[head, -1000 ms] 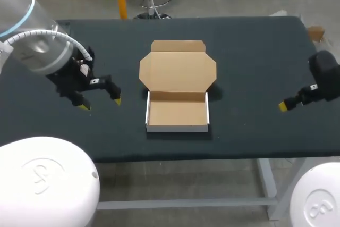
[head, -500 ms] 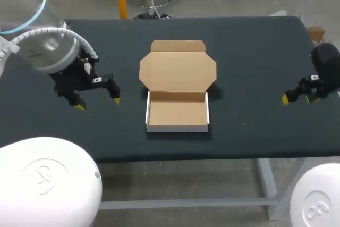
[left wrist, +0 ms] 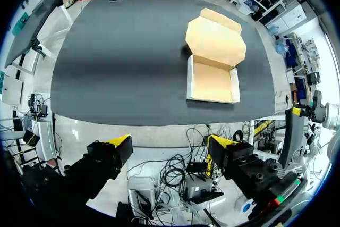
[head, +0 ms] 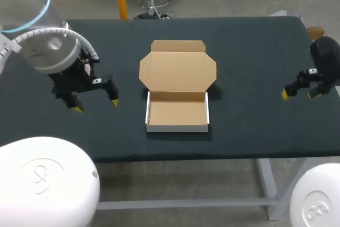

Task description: Assemble the packaging by folding the flat box into shape, placing the metal phone stand inside, and closing the box properly

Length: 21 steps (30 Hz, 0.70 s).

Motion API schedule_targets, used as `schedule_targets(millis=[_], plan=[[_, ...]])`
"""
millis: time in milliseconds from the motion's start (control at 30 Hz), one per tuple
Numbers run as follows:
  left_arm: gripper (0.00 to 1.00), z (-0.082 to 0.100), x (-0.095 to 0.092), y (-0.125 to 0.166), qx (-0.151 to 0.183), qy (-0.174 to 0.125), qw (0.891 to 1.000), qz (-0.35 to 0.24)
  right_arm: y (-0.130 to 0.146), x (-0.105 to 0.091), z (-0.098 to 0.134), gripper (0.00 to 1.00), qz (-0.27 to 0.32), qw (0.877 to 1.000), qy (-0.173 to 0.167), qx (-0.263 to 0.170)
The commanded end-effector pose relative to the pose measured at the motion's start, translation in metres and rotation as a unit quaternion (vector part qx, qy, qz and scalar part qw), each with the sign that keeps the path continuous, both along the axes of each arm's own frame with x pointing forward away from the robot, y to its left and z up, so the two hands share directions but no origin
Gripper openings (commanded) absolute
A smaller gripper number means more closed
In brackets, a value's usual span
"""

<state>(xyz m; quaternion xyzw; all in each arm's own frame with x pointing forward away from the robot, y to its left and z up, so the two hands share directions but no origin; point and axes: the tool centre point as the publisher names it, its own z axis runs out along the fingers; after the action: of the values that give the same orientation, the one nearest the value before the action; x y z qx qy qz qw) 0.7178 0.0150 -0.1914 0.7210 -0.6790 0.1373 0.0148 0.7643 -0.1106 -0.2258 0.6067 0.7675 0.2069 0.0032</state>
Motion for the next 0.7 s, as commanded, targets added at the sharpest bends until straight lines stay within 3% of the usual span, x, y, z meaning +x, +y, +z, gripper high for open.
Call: schedule_targets(millis=[33,433,700], plan=[[1.0,0.0,0.0,-0.001,0.005,0.004,1.0,0.003,-0.001,-0.001,0.004,1.0,-0.003,1.0,0.006,0.0],[1.0,-0.008,0.004,0.002,0.002,0.009,1.0,0.012,-0.002,-0.002,0.004,1.0,-0.015,1.0,0.01,-0.001],[1.0,-0.025,0.021,0.01,-0.002,0.008,1.0,0.007,-0.002,-0.002,0.004,1.0,-0.015,1.0,0.01,-0.001]])
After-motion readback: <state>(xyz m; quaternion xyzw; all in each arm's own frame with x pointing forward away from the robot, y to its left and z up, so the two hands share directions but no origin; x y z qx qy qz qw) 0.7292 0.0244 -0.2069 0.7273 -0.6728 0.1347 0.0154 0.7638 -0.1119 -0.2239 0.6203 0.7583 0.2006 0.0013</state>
